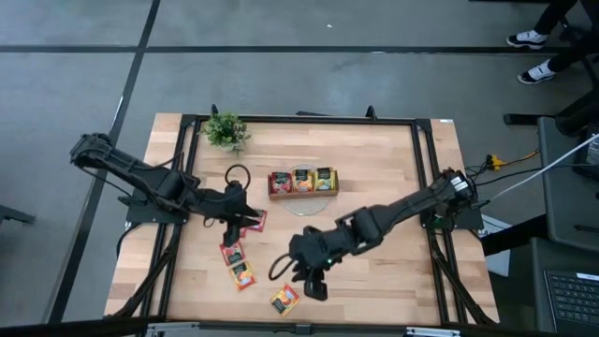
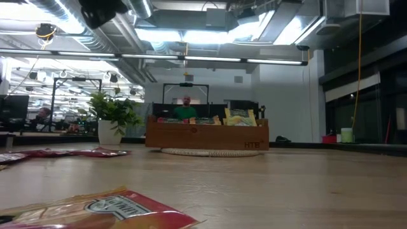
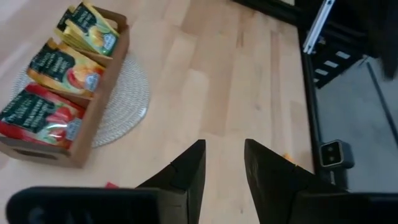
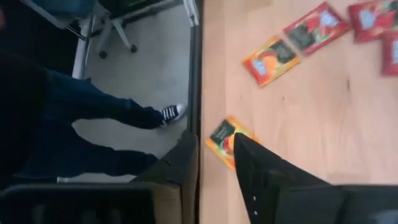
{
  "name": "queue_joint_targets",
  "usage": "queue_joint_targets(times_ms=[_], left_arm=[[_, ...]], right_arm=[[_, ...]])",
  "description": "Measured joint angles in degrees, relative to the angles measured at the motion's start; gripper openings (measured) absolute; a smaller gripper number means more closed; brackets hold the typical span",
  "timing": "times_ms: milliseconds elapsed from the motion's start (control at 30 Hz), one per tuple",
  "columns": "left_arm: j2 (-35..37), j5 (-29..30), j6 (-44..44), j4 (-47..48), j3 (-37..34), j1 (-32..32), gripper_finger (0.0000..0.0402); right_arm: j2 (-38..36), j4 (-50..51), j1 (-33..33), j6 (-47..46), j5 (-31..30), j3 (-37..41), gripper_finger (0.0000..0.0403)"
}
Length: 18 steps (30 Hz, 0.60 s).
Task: Pick & Place Tea
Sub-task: Put the orange tea bag into the middle section of the wooden organizer
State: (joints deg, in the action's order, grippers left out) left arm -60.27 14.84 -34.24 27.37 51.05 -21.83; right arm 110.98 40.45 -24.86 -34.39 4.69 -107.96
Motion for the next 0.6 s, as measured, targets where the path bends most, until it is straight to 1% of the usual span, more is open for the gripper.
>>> queue_joint_targets(times_ms=[200,267,333,400,600], left_arm=[[-0.1,1.5,-3.6,-2.4,0.0,-4.1,0.0108],[-0.6,2.3,-4.0,-3.7,0.0,-5.9,0.0109],[-1.1,3.5,-3.3,-4.4,0.0,-8.1,0.0108],[-1.8,4.8,-2.4,-5.4,0.0,-10.0,0.0107],[-2.8,8.3,-2.6,-4.9,-0.1,-14.6,0.0103]], right_arm=[[0.0,-2.7,-2.1,-2.7,0.0,4.6,0.0057],[0.5,-3.0,-2.5,-3.0,0.3,5.2,0.0036],[1.4,-3.6,-2.8,-3.0,1.8,4.8,0.0012],[3.1,-4.0,-2.9,-2.9,3.1,3.9,0.0007],[7.6,-3.0,-3.4,-3.2,3.0,0.1,0.0004]])
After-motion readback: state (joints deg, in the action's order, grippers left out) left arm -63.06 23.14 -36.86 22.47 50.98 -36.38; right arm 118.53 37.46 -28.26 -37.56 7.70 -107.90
